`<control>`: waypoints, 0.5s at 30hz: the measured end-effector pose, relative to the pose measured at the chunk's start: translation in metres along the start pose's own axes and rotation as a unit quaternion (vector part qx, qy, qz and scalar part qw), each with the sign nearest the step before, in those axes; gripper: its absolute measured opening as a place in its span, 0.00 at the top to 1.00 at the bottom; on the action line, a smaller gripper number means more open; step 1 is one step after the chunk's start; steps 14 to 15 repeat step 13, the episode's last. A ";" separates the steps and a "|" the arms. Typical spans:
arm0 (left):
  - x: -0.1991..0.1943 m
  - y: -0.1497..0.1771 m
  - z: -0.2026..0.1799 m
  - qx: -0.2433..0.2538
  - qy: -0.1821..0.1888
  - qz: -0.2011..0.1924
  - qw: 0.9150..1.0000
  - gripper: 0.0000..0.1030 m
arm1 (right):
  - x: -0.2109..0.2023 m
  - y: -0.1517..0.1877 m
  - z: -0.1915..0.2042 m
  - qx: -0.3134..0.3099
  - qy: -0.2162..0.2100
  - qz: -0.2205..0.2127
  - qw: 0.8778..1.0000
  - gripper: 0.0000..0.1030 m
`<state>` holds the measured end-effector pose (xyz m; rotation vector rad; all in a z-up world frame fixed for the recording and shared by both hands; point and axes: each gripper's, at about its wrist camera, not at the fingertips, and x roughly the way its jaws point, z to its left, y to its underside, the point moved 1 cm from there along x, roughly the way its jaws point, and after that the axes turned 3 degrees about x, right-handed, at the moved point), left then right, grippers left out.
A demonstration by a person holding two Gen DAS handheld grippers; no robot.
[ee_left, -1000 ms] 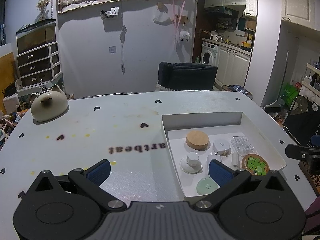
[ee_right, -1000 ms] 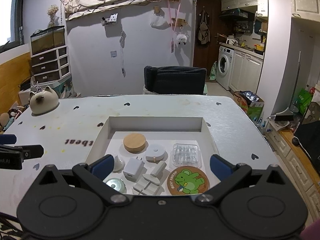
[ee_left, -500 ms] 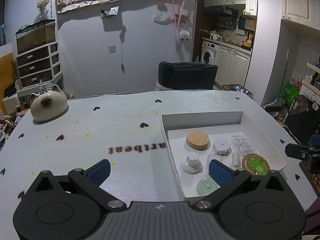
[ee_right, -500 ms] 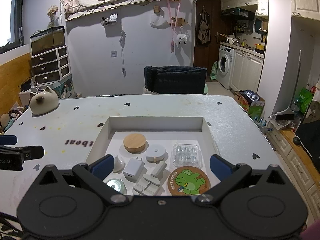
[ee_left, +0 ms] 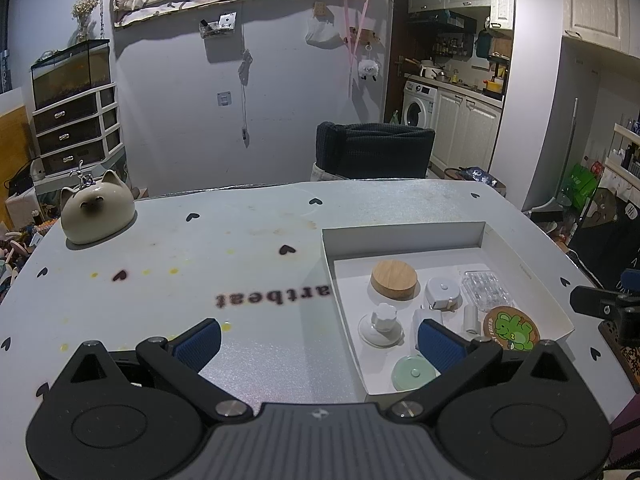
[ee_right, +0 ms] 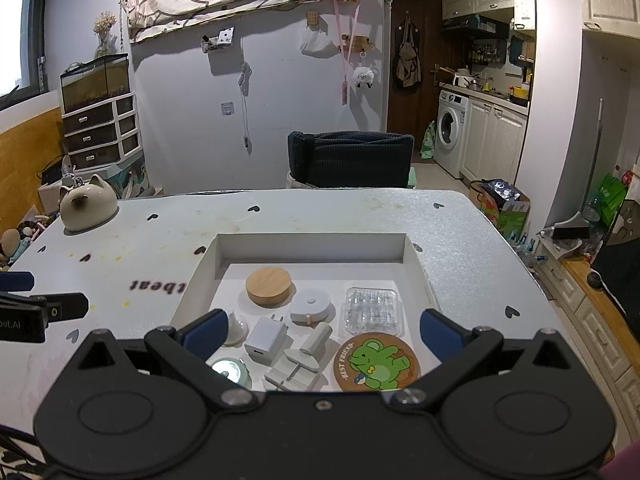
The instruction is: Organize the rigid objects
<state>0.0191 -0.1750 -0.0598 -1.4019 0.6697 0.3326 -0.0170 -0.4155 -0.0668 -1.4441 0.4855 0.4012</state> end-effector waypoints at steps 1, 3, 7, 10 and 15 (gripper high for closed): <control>0.000 0.000 0.000 0.000 0.000 0.000 1.000 0.00 | 0.000 0.000 0.000 0.000 0.000 0.000 1.000 0.00; 0.000 0.000 0.000 0.000 0.000 0.000 1.000 0.00 | 0.001 0.000 0.000 0.000 0.000 0.000 1.000 0.00; 0.000 0.000 -0.001 0.000 0.000 0.000 1.000 0.00 | 0.001 0.000 0.000 0.000 0.000 0.000 1.000 0.00; 0.000 0.000 -0.001 0.000 0.001 0.001 1.000 0.00 | 0.001 0.000 -0.001 0.000 0.000 0.000 1.000 0.00; 0.001 0.000 -0.001 0.001 0.000 0.001 1.000 0.00 | 0.001 0.000 -0.001 0.000 0.000 0.000 1.000 0.00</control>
